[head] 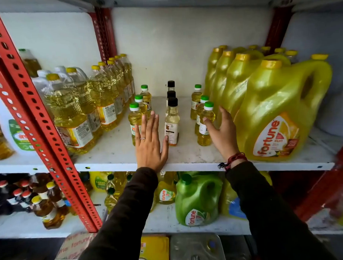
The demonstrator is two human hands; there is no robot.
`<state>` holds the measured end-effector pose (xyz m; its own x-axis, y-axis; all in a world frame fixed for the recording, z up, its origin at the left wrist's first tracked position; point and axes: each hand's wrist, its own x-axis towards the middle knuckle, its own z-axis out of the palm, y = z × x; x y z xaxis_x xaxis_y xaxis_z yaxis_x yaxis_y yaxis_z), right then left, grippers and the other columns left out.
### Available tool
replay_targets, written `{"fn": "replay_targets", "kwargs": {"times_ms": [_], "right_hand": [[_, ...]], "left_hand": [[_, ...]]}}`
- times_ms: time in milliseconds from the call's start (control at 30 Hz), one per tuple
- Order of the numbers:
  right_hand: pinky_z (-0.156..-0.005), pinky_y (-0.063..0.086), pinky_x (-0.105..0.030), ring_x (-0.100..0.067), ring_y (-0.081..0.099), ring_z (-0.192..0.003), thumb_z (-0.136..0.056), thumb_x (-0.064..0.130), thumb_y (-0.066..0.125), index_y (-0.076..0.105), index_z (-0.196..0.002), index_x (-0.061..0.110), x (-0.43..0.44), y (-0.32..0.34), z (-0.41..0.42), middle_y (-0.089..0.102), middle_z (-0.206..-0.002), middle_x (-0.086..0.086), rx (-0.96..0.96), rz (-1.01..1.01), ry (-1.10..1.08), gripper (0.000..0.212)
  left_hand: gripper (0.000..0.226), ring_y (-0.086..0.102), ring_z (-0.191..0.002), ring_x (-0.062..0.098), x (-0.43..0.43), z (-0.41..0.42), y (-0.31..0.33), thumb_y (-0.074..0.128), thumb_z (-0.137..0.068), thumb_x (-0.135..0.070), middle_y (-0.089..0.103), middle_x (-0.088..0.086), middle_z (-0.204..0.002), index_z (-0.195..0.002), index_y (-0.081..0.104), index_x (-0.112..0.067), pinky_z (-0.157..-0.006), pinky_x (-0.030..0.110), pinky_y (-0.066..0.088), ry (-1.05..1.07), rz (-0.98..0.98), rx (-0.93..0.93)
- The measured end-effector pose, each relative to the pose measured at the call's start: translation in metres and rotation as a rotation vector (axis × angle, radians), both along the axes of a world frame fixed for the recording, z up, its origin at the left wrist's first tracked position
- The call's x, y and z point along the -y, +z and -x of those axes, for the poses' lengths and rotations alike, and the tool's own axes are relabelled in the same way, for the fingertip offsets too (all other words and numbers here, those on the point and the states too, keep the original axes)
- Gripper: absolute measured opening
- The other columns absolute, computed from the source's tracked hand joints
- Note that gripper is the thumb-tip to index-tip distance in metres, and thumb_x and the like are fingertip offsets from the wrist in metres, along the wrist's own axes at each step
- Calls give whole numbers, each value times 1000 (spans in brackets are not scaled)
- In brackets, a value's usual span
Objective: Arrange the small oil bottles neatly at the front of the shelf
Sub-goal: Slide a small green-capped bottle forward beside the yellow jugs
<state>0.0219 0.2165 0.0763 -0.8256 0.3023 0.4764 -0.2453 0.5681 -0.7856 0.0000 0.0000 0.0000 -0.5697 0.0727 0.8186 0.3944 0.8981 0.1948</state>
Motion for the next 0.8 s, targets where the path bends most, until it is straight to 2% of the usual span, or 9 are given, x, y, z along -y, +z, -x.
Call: {"fn": "replay_targets", "kwargs": {"times_ms": [67,200,267,500,667,800], "right_hand": [[-115,29,-29,-25,39,-145,-93,29,67,41,-147,10,-2,5,4,43,-155,-11,23,40,-9,63],[-108,42,-32,-24,53,-132,-93,25,67,55,-136,12,-6,7,11,59,-140,-9,61,75,28,47],[-100,46,-30,-23,58,-125,-92,24,68,60,-132,12,-7,8,13,64,-133,-8,61,99,42,43],[-72,47,-12,-12,63,-96,-83,19,79,67,-120,13,-12,8,20,72,-118,-8,43,101,54,39],[-74,58,-29,-16,68,-85,-68,28,90,66,-103,15,-11,7,23,73,-107,-5,3,118,-10,44],[-67,53,-22,-14,67,-81,-65,33,92,63,-99,18,-9,8,25,70,-103,-2,1,85,-23,47]], "left_hand": [[71,2,-162,22,5,2,-4,35,-105,-42,15,9,-175,-166,23,-7,-131,37,-13,29,-2,61],[72,4,-163,25,8,6,-17,29,-106,-45,14,10,-175,-167,19,-8,-131,37,-13,28,35,149],[72,4,-163,24,10,8,-18,28,-105,-44,13,10,-175,-167,17,-8,-131,38,-12,32,33,132],[75,-4,-163,24,11,10,-22,26,-105,-43,4,12,-176,-168,9,-7,-132,41,-8,36,3,137],[74,-2,-164,24,10,10,-23,26,-105,-44,3,10,-176,-168,7,-9,-132,40,-9,60,2,143],[74,-2,-163,25,10,10,-22,26,-105,-44,2,9,-176,-168,9,-8,-131,38,-12,72,17,154]]}}
